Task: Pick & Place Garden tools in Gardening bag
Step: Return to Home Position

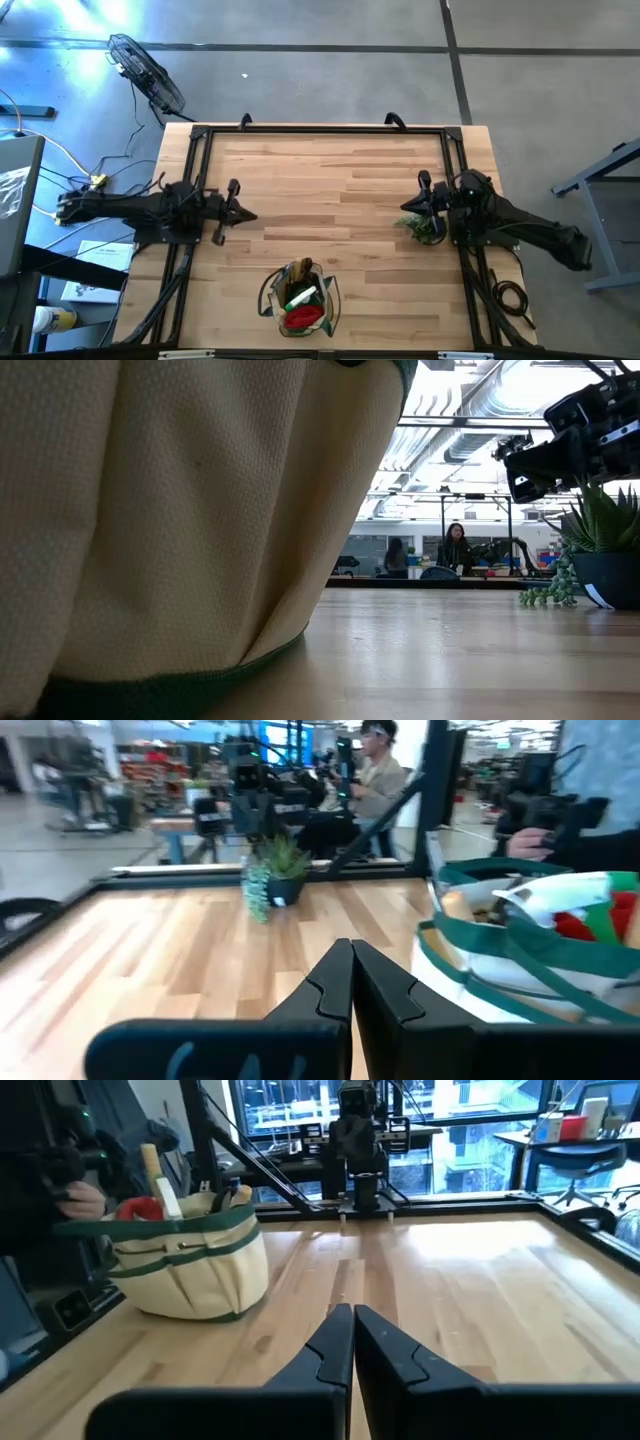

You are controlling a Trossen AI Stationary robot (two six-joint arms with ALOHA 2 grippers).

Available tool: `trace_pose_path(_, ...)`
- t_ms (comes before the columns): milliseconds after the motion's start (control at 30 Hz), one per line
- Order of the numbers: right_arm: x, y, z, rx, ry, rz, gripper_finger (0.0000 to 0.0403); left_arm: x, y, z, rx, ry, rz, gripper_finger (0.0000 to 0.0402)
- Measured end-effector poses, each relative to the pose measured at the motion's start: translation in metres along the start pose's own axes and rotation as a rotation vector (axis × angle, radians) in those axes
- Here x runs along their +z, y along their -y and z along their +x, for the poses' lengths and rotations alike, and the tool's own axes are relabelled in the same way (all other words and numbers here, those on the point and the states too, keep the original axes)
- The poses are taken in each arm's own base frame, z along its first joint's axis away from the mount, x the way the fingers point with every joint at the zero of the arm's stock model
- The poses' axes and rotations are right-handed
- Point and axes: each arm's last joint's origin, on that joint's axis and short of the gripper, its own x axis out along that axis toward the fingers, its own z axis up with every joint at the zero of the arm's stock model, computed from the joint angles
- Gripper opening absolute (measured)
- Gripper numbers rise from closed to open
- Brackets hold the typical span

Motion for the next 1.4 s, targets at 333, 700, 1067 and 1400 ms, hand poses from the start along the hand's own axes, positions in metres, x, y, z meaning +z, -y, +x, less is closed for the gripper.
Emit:
trace_pose_path(333,-0.001,0.003,0.0,-0.068,0.001,0.261,0.0003,-0.003,-0.009,-0.003,-0.047,-0.028,-0.049,0.0)
trace_pose_path(700,0.0,0.005,0.0,-0.118,0.014,0.264,0.0003,-0.02,-0.015,-0.005,0.225,-0.196,-0.166,0.0)
trace_pose_path(1067,0.0,0.005,0.0,-0.118,0.016,0.26,0.0003,-0.024,-0.017,-0.007,0.289,-0.254,-0.179,0.0)
trace_pose_path(1400,0.0,0.005,0.0,-0.118,0.018,0.258,0.0003,-0.024,-0.017,-0.007,0.289,-0.251,-0.179,0.0)
